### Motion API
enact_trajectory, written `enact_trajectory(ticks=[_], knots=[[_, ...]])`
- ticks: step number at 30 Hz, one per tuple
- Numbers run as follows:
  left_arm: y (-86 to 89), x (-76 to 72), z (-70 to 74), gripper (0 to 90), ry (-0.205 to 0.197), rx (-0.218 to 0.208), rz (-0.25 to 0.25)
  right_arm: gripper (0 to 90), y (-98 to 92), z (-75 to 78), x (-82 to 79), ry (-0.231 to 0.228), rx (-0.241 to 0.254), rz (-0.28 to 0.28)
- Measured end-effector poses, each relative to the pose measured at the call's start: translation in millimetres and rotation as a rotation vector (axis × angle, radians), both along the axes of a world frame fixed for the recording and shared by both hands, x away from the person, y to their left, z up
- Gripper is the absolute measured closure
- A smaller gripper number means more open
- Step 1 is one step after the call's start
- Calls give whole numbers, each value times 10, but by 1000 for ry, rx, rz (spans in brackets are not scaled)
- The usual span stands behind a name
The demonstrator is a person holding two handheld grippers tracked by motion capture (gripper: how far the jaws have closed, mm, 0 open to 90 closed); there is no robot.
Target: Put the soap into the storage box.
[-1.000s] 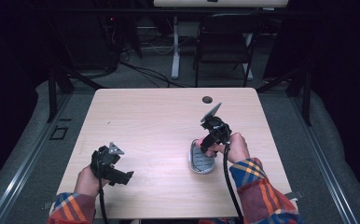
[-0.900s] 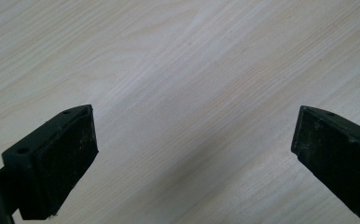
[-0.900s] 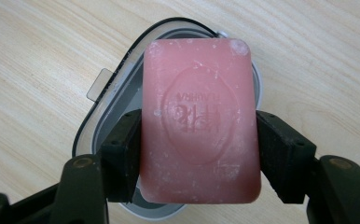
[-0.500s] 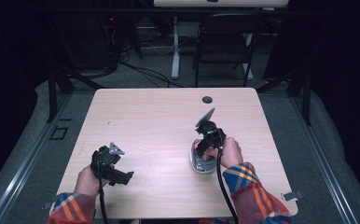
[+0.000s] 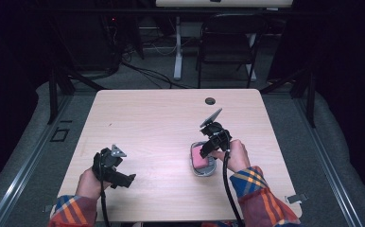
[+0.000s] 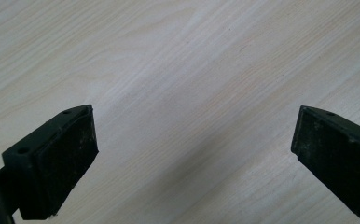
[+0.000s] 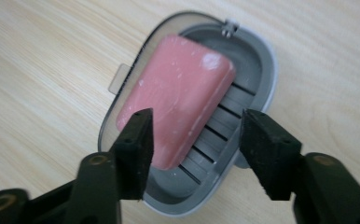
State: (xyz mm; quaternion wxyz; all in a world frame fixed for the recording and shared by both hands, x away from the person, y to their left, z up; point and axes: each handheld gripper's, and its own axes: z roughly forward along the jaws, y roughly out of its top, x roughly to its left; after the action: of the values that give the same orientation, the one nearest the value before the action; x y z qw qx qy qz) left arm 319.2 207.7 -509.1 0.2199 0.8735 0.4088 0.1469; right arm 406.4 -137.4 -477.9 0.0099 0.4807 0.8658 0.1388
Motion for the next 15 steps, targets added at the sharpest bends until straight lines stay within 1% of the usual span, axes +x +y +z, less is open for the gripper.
enact_trajectory(ticks=[2, 3, 4, 5, 7, 8, 9, 10, 11, 12, 13, 14, 15], knots=[[-2, 1, -2, 2, 1, 0, -2, 440, -6, 45, -32, -11, 1, 8], [-2, 0, -1, 2, 0, 0, -2, 429, -14, 56, -46, -21, 16, 12], [-2, 0, -1, 2, 0, 0, -2, 410, -18, 61, -62, -30, 27, 5], [-2, 0, -2, 2, 1, 0, -3, 399, -37, 87, -62, -24, 15, 23], [-3, 0, 0, 2, 4, 1, -6, 373, -57, 104, -83, -40, 29, 18], [-4, 0, 0, 2, 4, 1, -7, 353, -76, 125, -88, -37, 22, 27], [-4, 0, 0, 2, 4, 1, -7, 353, -76, 125, -88, -37, 22, 27], [-4, 1, -1, 2, 5, 1, -8, 321, -106, 156, -105, -37, 27, 36], [-5, 1, -1, 2, 7, 3, -10, 294, -124, 165, -114, -51, 37, 42], [-7, 0, -2, 2, 8, 4, -12, 294, -124, 165, -114, -51, 37, 42], [-9, 0, -3, 2, 10, 6, -12, 231, -165, 199, -140, -59, 39, 56], [-10, 0, -4, 2, 10, 7, -13, 231, -165, 199, -140, -59, 39, 56], [-11, -1, -3, 2, 10, 7, -13, 217, -192, 227, -151, -49, 35, 68]])
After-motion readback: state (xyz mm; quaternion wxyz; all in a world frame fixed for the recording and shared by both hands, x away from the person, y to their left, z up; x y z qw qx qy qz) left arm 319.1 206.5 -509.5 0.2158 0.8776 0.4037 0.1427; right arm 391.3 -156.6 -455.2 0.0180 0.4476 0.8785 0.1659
